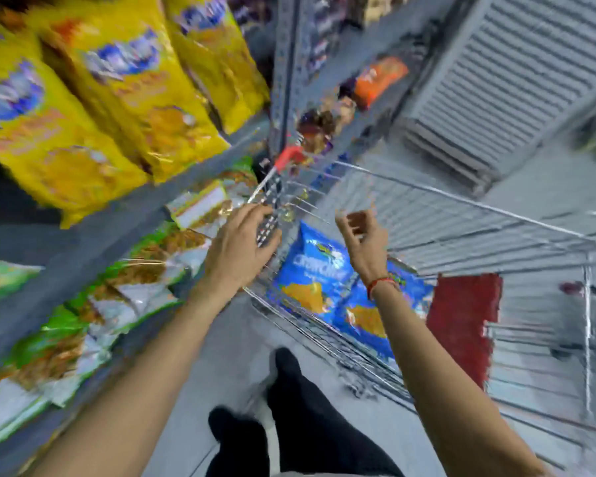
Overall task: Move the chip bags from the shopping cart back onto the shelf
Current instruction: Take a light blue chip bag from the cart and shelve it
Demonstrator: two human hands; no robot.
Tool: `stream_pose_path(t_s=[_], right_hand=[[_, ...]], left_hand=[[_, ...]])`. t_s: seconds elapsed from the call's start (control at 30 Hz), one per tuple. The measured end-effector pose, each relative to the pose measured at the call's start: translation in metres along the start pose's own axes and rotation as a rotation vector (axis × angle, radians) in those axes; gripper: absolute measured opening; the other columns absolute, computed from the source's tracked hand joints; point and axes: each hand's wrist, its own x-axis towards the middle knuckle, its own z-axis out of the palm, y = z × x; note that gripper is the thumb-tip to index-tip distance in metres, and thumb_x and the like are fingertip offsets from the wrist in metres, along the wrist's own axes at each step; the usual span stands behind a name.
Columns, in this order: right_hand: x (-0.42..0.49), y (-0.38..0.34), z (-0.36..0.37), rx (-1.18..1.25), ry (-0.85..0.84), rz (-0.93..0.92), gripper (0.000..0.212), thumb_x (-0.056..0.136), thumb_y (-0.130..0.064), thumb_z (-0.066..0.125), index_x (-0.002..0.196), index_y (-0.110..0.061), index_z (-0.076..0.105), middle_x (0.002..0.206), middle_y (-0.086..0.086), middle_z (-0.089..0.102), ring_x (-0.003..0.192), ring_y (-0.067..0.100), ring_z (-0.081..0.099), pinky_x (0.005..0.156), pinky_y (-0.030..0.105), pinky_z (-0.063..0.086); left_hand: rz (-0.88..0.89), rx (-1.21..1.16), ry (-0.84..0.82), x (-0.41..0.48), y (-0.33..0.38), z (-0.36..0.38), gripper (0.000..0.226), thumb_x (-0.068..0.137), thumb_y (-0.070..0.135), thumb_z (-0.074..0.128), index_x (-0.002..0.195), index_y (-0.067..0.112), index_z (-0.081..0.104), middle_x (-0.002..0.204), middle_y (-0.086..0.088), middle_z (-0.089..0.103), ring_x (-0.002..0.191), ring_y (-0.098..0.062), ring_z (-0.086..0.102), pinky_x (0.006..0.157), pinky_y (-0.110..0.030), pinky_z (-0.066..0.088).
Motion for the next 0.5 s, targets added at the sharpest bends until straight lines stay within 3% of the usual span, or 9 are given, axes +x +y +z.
stream_pose_path(t_s=[0.07, 0.17, 0.27, 0.4, 0.5], right_hand=[[0.005, 0.052, 0.0, -0.049, -0.041, 0.224, 0.03, 0.088, -0.028, 0.068, 0.102, -0.004, 0.06, 0.097, 0.019, 0.066, 0.083, 0.021, 0.058, 0.077, 0.032, 0.049], [0.003, 0.111, 0.006, -0.105, -0.146, 0.558, 0.054, 0.087, -0.036, 0.067, 0.123, 0.002, 0.053, 0.114, 0.018, 0.062, 0.109, 0.031, 0.059, 0.091, 0.034, 0.042], [0.002, 0.153, 0.02, 0.013, -0.208, 0.794, 0.074, 0.083, -0.044, 0.069, 0.137, -0.002, 0.04, 0.13, 0.017, 0.053, 0.121, 0.035, 0.052, 0.099, 0.044, 0.04], [0.013, 0.192, 0.043, 0.138, -0.223, 0.882, 0.099, 0.071, -0.055, 0.075, 0.144, -0.005, 0.031, 0.131, 0.012, 0.05, 0.115, 0.033, 0.053, 0.095, 0.048, 0.043], [0.022, 0.232, 0.064, 0.253, -0.181, 0.888, 0.122, 0.052, -0.069, 0.079, 0.146, -0.008, 0.03, 0.144, 0.014, 0.047, 0.124, 0.035, 0.052, 0.103, 0.053, 0.044]], left_hand=[[-0.063, -0.016, -0.155, 0.011, -0.008, 0.037, 0.044, 0.081, 0.036, 0.052, 0.112, 0.006, 0.059, 0.111, -0.017, 0.061, 0.104, -0.032, 0.056, 0.09, -0.035, 0.039], [-0.192, -0.016, -0.393, 0.031, -0.023, 0.087, 0.048, 0.084, 0.021, 0.064, 0.125, 0.0, 0.051, 0.126, -0.024, 0.051, 0.118, -0.037, 0.048, 0.096, -0.03, 0.029], [-0.364, 0.047, -0.651, 0.055, -0.043, 0.132, 0.065, 0.085, 0.033, 0.063, 0.139, 0.009, 0.035, 0.144, -0.022, 0.035, 0.13, -0.036, 0.036, 0.105, -0.041, 0.03], [-0.551, 0.074, -0.772, 0.079, -0.073, 0.18, 0.077, 0.081, 0.04, 0.066, 0.14, 0.008, 0.029, 0.146, -0.02, 0.034, 0.13, -0.035, 0.037, 0.102, -0.042, 0.033], [-0.704, -0.062, -0.787, 0.09, -0.092, 0.21, 0.09, 0.078, 0.034, 0.071, 0.144, 0.008, 0.016, 0.15, -0.017, 0.028, 0.133, -0.033, 0.034, 0.106, -0.043, 0.032]])
